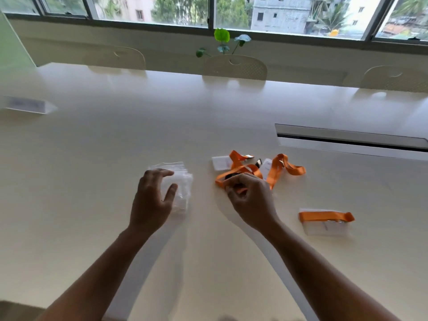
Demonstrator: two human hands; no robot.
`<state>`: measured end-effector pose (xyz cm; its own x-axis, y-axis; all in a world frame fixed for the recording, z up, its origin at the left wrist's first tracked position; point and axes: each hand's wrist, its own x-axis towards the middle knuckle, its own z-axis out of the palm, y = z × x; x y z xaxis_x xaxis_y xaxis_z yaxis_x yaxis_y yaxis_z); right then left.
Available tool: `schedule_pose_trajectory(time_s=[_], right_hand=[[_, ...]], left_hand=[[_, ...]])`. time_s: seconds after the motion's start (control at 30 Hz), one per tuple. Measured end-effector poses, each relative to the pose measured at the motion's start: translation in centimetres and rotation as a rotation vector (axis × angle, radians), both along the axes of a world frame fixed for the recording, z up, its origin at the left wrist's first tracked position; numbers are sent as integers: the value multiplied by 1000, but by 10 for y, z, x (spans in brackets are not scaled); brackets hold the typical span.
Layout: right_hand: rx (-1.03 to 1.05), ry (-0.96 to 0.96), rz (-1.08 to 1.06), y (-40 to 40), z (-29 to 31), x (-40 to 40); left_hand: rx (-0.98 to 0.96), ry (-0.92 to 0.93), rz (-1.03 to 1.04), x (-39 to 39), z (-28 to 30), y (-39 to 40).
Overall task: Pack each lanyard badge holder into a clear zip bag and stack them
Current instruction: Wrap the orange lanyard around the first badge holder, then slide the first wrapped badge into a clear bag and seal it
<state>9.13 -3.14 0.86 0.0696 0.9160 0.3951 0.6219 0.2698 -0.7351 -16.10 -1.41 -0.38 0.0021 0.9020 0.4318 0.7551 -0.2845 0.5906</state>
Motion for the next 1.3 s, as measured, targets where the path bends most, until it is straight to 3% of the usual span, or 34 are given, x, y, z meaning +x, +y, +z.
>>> schedule_pose_trajectory(time_s=[0.2,0.37,0.47,0.6,0.8,0.97,1.07,1.17,1.3], right_hand=[[-107,-103,136,39,-1,-80],[-125,-295,128,77,-3,-116],[-175,-402,168,98,-6,-124],[-140,-397,135,106,-16,-123],[-108,-212,38,92,-16,-113],[-251,-68,-34,73,-8,-89],[-370,189,27,54,-3,-71],[-436,447,96,30,0,-56],[-387,608,74,3,-1,-36]], left_hand=[[-207,18,22,-55,-18,11],[-188,262,-46,-54,-25,16],[-206,268,-47,-54,-29,19],[-217,240,-66,-55,-30,20],[-194,147,-61,-57,-27,21],[-114,-40,-82,-57,-25,18],[53,-179,-79,-58,-24,15],[248,-143,-57,-49,-18,4],[351,-68,-134,-15,0,-8]])
